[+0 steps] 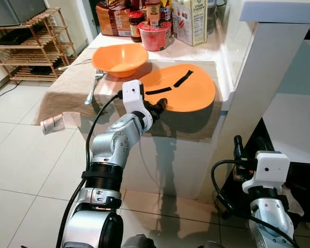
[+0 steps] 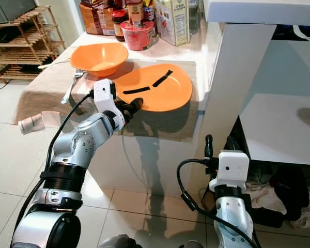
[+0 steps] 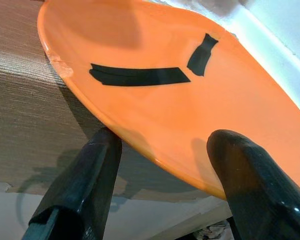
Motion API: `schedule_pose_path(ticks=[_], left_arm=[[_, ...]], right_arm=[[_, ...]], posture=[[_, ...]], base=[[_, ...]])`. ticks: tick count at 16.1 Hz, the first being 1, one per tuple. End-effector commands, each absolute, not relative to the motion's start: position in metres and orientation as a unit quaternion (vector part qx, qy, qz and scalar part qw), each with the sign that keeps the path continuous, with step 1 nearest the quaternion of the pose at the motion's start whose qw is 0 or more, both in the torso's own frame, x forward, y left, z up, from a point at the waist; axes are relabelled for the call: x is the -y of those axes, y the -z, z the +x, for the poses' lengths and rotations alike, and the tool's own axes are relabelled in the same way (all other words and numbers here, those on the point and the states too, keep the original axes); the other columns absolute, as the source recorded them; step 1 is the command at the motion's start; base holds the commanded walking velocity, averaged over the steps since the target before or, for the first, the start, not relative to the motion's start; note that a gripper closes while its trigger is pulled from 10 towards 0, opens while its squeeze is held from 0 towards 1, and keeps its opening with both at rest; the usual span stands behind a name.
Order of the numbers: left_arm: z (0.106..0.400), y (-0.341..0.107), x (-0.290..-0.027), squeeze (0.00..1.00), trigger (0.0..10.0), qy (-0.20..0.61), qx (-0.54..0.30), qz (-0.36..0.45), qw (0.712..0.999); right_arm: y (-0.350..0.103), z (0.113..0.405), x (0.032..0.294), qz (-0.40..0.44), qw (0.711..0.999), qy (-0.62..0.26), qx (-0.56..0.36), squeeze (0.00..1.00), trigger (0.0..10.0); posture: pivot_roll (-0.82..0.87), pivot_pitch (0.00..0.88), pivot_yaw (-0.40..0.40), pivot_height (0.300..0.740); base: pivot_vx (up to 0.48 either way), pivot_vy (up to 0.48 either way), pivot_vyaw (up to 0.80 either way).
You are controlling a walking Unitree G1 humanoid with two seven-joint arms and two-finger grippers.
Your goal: Setting the table
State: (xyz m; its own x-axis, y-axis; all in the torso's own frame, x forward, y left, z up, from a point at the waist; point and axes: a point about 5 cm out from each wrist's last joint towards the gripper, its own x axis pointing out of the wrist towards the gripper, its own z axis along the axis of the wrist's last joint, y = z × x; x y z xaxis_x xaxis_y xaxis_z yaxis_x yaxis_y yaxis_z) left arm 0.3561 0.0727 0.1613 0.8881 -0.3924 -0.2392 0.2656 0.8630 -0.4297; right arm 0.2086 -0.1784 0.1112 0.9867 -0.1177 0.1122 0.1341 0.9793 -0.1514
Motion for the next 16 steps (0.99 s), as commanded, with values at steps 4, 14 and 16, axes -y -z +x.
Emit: schedule_pose_path(ticks=[4, 14, 16], left_arm=[[0.357, -0.156, -0.070, 0.00, 0.0, 0.176, -0.186, -0.221, 0.941], [0.360, -0.164, -0.066, 0.00, 0.0, 0.176, -0.172, -0.269, 0.931], [0.361, -0.168, -0.067, 0.00, 0.0, 0.172, -0.165, -0.292, 0.926]], right_arm=[[-0.114, 0.207, 0.176, -0.081, 0.993, 0.064, 0.052, 0.00, 10.0], [-0.114, 0.206, 0.176, -0.082, 0.993, 0.066, 0.050, 0.00, 10.0], [-0.114, 0.206, 0.177, -0.082, 0.993, 0.066, 0.050, 0.00, 10.0]], posture=[[-0.10, 0.000, 0.117, 0.707], [-0.10, 0.000, 0.114, 0.707], [-0.10, 0.000, 0.115, 0.707]], base=[[0.000, 0.000, 0.00], [0.000, 0.000, 0.00], [0.000, 0.000, 0.00]])
